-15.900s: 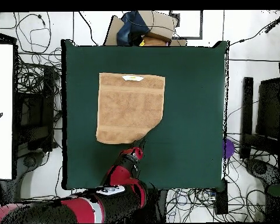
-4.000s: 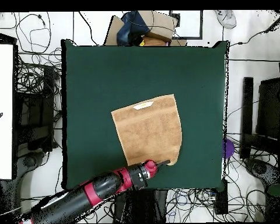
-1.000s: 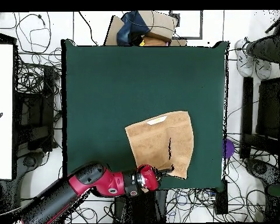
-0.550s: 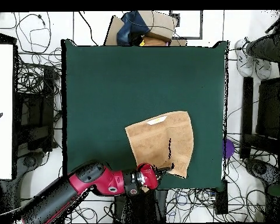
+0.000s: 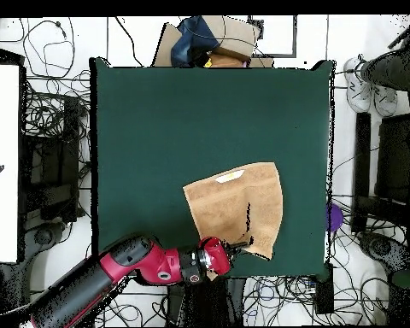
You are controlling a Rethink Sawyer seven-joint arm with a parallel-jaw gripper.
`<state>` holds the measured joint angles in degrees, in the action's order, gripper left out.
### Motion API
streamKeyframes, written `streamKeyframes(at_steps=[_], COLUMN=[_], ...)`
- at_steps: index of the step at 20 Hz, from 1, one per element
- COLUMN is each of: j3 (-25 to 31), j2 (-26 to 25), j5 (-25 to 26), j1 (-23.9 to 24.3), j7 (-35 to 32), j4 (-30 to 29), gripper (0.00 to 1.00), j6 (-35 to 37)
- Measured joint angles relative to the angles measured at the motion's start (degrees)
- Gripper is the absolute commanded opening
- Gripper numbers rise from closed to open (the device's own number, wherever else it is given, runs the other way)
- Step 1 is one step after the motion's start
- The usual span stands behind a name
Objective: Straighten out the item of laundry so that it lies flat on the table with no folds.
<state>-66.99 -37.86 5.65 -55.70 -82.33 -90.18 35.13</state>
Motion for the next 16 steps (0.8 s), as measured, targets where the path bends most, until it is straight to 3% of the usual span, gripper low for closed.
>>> streamKeyframes(at_steps=[4,5,16], j3=[0.00,-0.01,-0.01], j2=[0.60,1.16,2.06], j5=[0.00,0.01,0.38], j1=[0.05,0.08,0.08], j7=[0.00,0.00,0.00], j4=[0.02,0.01,0.01], gripper=[0.00,1.00,1.00], j6=[0.01,0.07,0.52])
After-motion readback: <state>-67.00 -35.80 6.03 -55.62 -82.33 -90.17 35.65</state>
